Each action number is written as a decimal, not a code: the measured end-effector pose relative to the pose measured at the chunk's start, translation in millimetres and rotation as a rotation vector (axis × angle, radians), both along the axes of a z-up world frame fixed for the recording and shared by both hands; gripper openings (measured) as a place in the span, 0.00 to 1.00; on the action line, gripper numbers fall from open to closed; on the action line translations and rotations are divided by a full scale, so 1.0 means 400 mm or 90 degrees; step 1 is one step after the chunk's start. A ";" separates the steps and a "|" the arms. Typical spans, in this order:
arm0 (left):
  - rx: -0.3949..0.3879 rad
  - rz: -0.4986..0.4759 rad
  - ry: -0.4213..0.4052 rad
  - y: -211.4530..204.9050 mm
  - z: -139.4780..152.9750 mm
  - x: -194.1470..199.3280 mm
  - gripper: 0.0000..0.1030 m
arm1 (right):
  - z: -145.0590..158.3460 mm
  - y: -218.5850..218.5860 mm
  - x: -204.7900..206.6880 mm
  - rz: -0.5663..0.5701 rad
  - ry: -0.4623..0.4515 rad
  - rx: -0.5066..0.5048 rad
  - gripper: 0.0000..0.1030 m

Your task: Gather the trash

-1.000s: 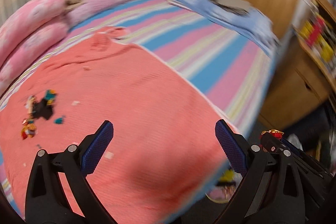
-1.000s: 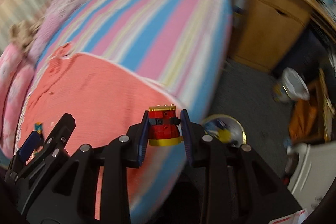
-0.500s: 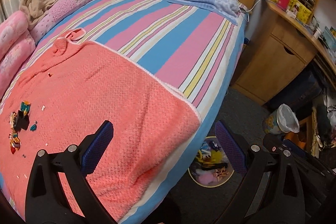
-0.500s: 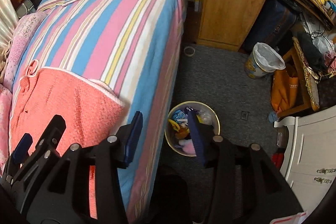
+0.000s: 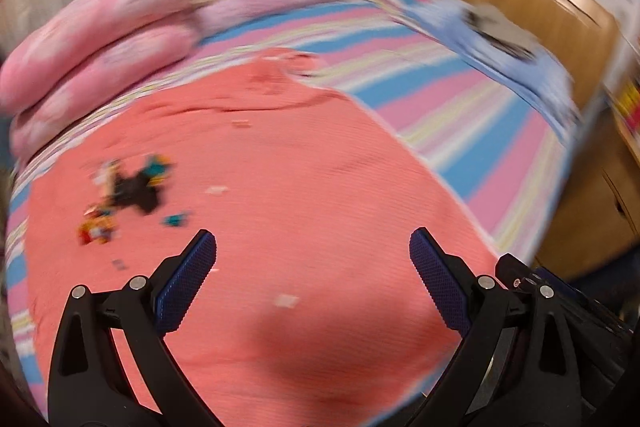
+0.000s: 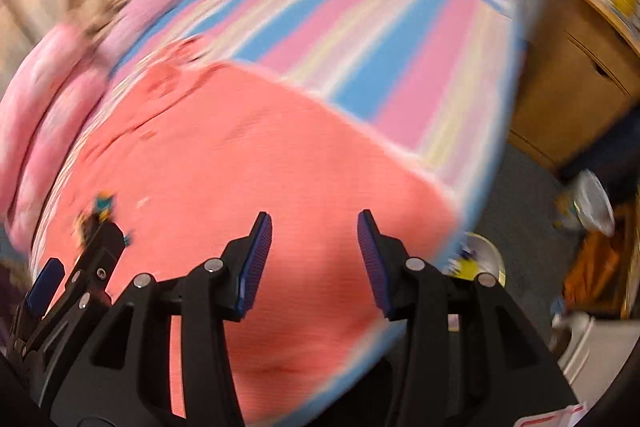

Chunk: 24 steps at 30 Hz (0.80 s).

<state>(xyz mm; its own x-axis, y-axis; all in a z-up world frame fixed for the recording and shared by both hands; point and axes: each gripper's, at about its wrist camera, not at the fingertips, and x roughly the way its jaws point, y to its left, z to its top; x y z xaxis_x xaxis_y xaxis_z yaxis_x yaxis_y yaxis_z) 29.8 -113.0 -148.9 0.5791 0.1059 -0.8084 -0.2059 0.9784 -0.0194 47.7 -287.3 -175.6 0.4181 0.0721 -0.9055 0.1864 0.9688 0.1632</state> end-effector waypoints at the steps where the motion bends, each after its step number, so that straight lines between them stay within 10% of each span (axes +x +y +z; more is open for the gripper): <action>1: 0.002 0.025 -0.001 0.044 0.002 -0.004 0.92 | 0.004 0.042 0.014 0.022 -0.001 0.002 0.42; 13: 0.003 0.324 0.019 0.535 -0.033 -0.123 0.92 | -0.034 0.610 0.066 0.325 0.017 0.008 0.46; 24: -0.020 0.424 0.059 0.699 -0.131 -0.152 0.92 | -0.127 0.804 0.088 0.414 0.063 -0.010 0.48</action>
